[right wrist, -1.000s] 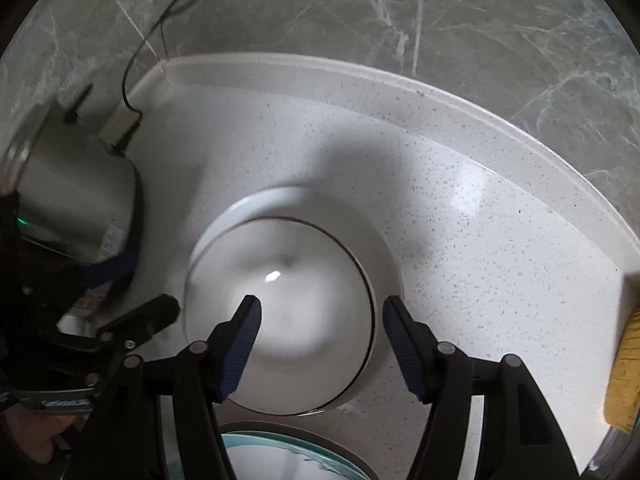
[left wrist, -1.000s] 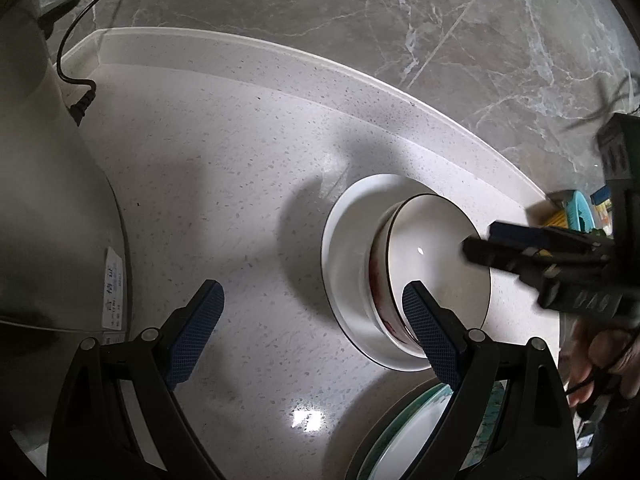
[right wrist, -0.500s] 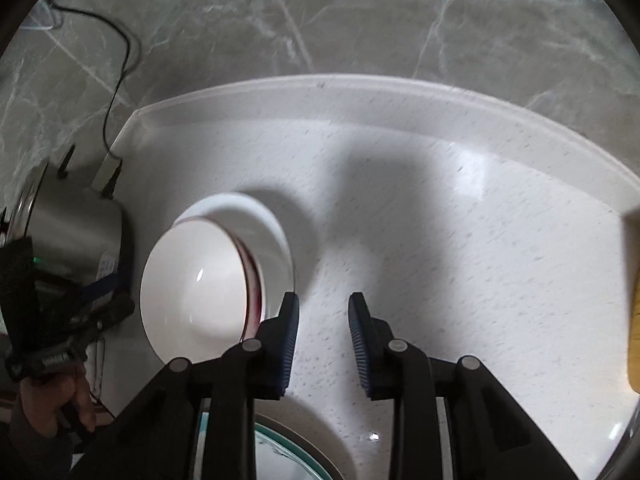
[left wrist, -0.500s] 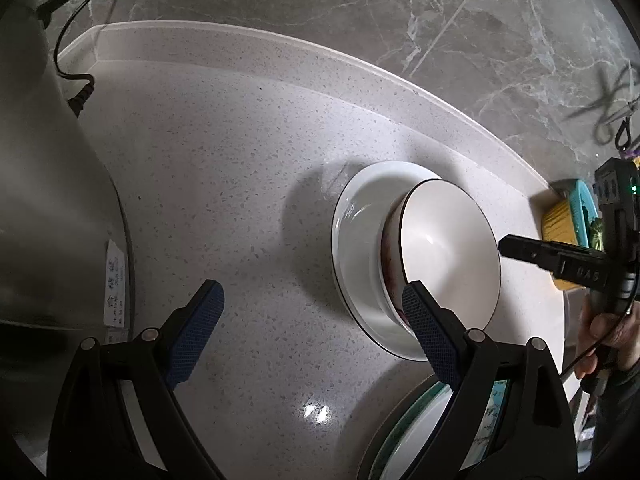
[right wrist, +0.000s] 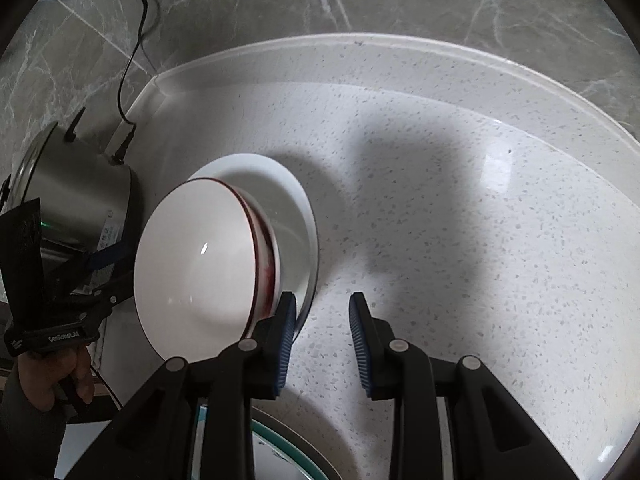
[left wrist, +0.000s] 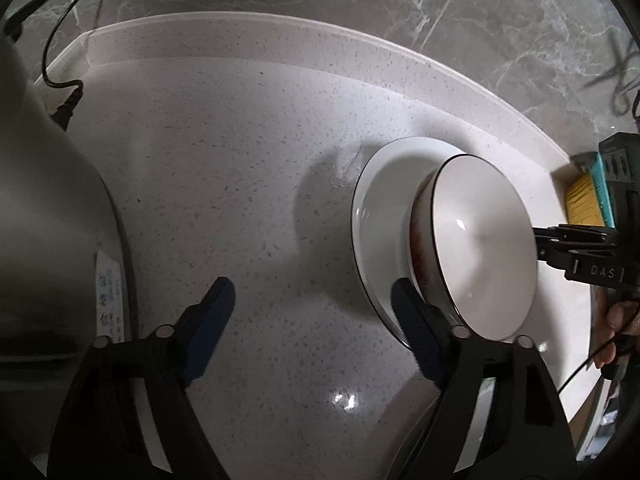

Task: Organize plates and bowls
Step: 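Close both tools on the rim of the teal plate under the bowls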

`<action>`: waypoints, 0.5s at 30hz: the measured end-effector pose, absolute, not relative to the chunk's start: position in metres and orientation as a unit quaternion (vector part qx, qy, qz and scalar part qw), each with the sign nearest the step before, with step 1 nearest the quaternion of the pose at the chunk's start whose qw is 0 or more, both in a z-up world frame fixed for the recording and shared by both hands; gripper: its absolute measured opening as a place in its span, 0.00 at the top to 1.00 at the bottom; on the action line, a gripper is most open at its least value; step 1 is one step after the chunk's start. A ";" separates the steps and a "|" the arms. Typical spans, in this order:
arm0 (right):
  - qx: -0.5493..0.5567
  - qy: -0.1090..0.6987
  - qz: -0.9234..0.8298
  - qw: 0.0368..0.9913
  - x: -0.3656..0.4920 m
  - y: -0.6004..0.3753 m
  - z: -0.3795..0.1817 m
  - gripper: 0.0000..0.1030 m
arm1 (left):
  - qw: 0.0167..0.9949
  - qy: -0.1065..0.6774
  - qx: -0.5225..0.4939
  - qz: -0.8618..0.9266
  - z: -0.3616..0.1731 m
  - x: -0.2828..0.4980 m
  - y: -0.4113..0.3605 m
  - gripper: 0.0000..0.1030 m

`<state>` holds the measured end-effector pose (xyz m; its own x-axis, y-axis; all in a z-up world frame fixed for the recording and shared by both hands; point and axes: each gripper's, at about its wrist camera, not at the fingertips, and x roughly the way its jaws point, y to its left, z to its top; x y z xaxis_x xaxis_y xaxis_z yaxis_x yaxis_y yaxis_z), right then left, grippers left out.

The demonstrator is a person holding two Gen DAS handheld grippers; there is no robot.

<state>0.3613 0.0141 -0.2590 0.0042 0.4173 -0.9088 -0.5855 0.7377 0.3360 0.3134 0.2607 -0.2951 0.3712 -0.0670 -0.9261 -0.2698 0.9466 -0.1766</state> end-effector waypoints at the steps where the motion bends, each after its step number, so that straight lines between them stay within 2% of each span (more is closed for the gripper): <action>1: -0.068 0.609 0.356 0.706 0.361 0.015 -0.260 0.71 | 0.812 0.561 -0.147 0.066 -0.298 0.316 0.261 0.25; 8: -0.063 0.611 0.359 0.702 0.365 0.010 -0.262 0.71 | 0.806 0.567 -0.153 0.066 -0.307 0.328 0.270 0.26; 12: -0.078 0.598 0.349 0.717 0.363 0.010 -0.259 0.63 | 0.805 0.574 -0.130 0.075 -0.305 0.334 0.268 0.26; 15: -0.083 0.596 0.346 0.720 0.360 0.013 -0.255 0.67 | 0.810 0.572 -0.104 0.082 -0.303 0.336 0.262 0.26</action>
